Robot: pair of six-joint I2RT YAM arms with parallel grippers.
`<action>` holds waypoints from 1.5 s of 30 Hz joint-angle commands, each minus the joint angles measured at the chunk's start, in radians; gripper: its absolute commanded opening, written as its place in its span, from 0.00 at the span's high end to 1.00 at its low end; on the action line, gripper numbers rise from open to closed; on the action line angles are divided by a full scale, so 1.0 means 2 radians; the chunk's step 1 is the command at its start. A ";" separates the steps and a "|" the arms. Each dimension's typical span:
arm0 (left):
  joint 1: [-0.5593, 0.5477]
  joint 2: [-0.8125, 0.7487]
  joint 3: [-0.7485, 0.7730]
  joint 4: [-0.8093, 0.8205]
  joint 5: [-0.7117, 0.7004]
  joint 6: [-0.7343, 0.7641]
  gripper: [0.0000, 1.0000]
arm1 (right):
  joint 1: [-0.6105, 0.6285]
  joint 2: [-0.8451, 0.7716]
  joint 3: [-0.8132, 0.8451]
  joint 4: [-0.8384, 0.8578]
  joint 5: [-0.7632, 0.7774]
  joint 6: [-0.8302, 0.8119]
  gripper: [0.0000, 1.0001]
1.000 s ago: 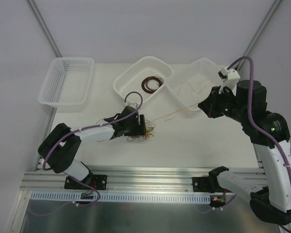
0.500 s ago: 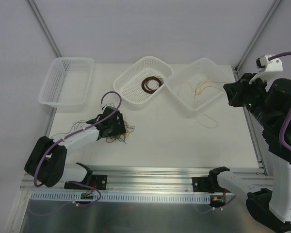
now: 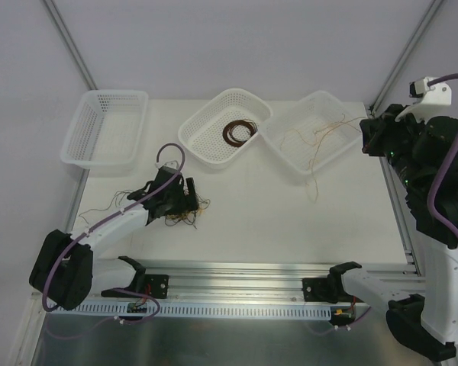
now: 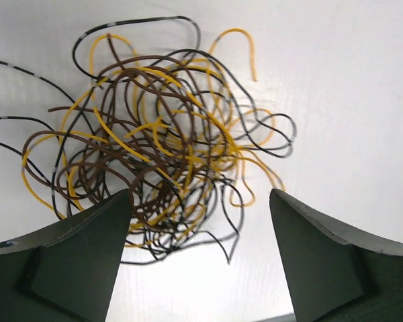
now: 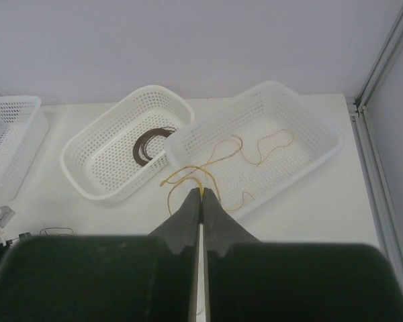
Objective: Untangle the cables
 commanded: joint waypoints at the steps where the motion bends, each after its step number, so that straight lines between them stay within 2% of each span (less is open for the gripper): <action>1: 0.004 -0.050 0.010 -0.003 0.048 0.017 0.16 | -0.007 0.031 0.000 0.059 0.009 -0.001 0.99; 5: 0.003 -0.087 0.018 -0.014 0.084 0.024 0.11 | -0.011 0.075 0.021 0.088 -0.005 -0.002 0.99; 6: 0.003 -0.094 0.019 -0.019 0.091 0.026 0.06 | -0.012 0.084 0.027 0.093 -0.008 -0.001 0.99; 9: 0.004 -0.120 0.022 -0.029 0.108 0.030 0.01 | -0.015 0.122 0.045 0.120 -0.007 -0.006 0.99; 14: 0.004 -0.153 0.026 -0.040 0.124 0.030 0.01 | -0.032 0.184 0.067 0.156 -0.006 -0.014 0.99; 20: 0.004 -0.176 0.023 -0.052 0.128 0.027 0.01 | -0.058 0.238 0.023 0.208 -0.011 -0.007 1.00; 25: 0.003 -0.194 0.009 -0.058 0.126 0.025 0.01 | -0.071 0.280 -0.061 0.255 -0.002 0.020 0.99; 28: 0.003 -0.202 0.002 -0.063 0.126 0.023 0.01 | -0.078 0.315 -0.068 0.243 -0.014 0.040 0.95; 29: 0.004 -0.203 0.001 -0.064 0.124 0.023 0.01 | -0.079 0.337 -0.065 0.234 -0.021 0.047 0.93; 30: 0.004 -0.205 -0.001 -0.068 0.124 0.023 0.01 | -0.080 0.347 -0.062 0.224 -0.023 0.052 0.84; 32: 0.004 -0.209 -0.004 -0.071 0.119 0.023 0.01 | -0.080 0.355 -0.063 0.207 -0.024 0.075 0.72; 33: 0.004 -0.210 -0.004 -0.072 0.118 0.023 0.01 | -0.080 0.352 -0.069 0.206 -0.024 0.083 0.56; 35: 0.004 -0.211 -0.005 -0.075 0.114 0.026 0.01 | -0.081 0.330 -0.092 0.215 -0.033 0.087 0.43; 36: 0.004 -0.210 -0.005 -0.076 0.112 0.027 0.01 | -0.080 0.323 -0.099 0.217 -0.038 0.087 0.32; 39: 0.004 -0.202 -0.004 -0.078 0.108 0.028 0.01 | -0.078 0.288 -0.122 0.211 -0.059 0.087 0.18; 43: 0.004 -0.175 0.005 -0.080 0.098 0.030 0.01 | -0.061 0.246 -0.151 0.180 -0.083 0.082 0.07; 45: 0.004 -0.165 0.009 -0.082 0.087 0.032 0.01 | -0.039 0.225 -0.178 0.171 -0.099 0.078 0.06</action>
